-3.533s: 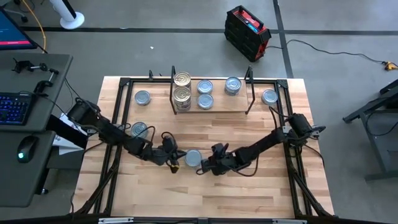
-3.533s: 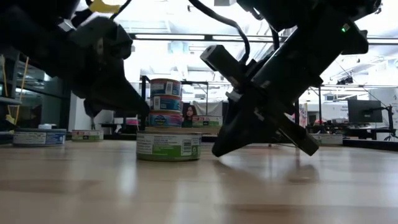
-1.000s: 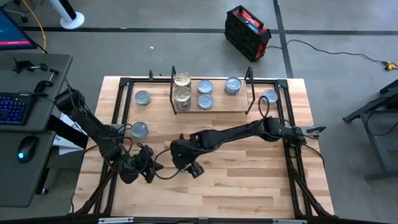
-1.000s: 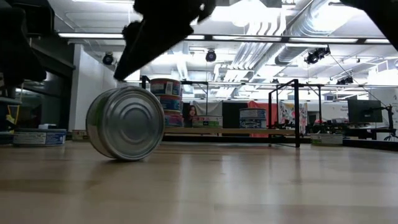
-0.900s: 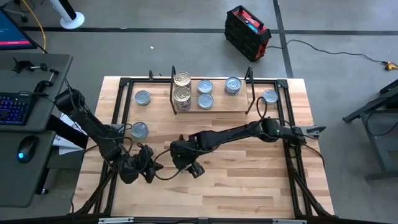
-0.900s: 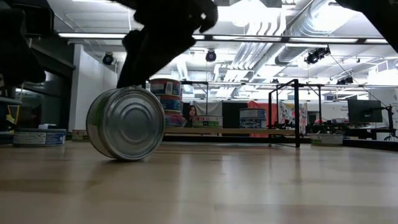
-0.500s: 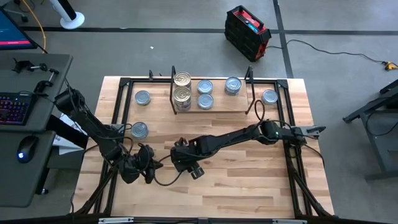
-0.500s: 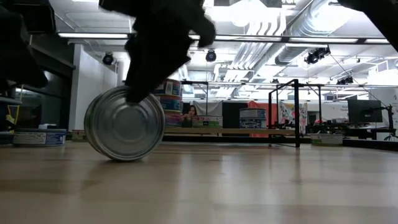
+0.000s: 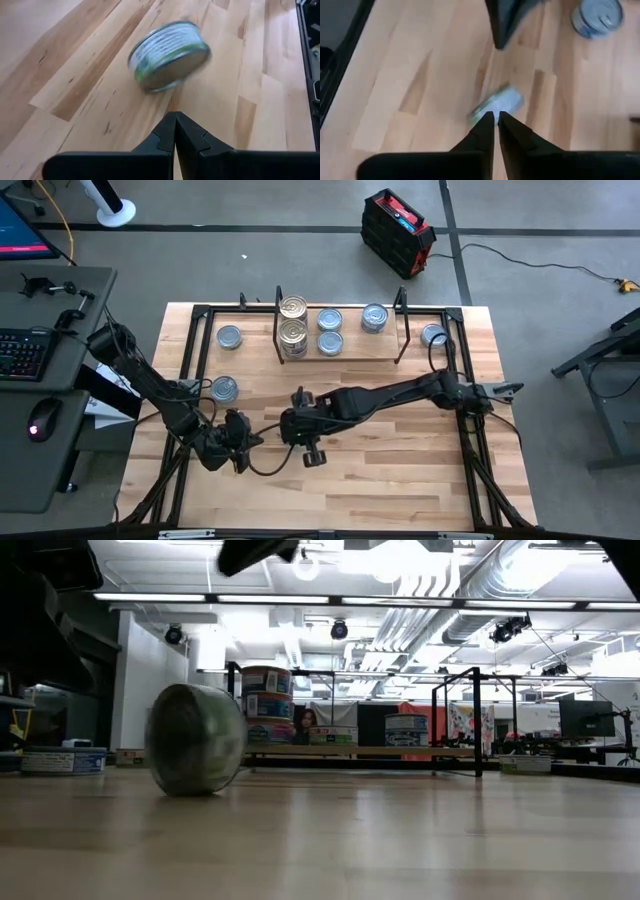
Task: Stack canned seafood by type on shelf
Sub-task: Stack the green white tuna can on top of the other green white tuna can on the shelf
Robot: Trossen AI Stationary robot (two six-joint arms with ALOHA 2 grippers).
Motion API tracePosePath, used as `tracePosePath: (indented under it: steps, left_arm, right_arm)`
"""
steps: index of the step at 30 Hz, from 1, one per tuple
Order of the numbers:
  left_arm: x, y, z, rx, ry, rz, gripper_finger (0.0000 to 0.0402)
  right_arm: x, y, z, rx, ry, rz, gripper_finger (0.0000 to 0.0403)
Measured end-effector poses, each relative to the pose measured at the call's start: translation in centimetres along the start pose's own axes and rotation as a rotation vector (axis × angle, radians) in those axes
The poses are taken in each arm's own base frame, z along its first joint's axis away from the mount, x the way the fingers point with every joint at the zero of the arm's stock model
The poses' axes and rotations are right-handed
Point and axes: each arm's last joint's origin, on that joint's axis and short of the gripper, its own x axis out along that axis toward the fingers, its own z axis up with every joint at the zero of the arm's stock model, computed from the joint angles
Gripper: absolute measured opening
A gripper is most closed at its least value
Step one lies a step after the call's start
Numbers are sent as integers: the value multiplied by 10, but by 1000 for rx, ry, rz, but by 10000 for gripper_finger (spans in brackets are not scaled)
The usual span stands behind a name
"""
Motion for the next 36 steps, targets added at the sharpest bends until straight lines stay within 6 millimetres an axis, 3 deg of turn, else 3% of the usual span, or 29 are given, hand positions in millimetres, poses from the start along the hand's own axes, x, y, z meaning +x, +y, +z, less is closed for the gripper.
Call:
tracePosePath:
  steps: [5,10,14,21,25,31,36]
  left_arm:
    - [-1,1,-2,34,15,11,0]
    - [-2,2,-4,70,23,18,0]
    - [-2,1,-4,56,22,15,0]
    - [-2,2,-3,70,17,19,0]
    - [1,4,0,47,-8,45,0]
    - [5,8,6,-8,-28,73,0]
    - [6,9,8,-19,-33,84,0]
  right_arm:
    - [-11,-1,-1,98,7,1,1]
    - [-7,2,1,290,-18,7,17]
    - [5,3,1,374,-47,16,69]
    - [33,3,-4,378,-99,-12,223]
    - [41,-4,-8,345,-103,-52,286]
    - [50,-15,-7,201,-157,-33,306]
    - [68,-32,-16,206,-182,-7,307]
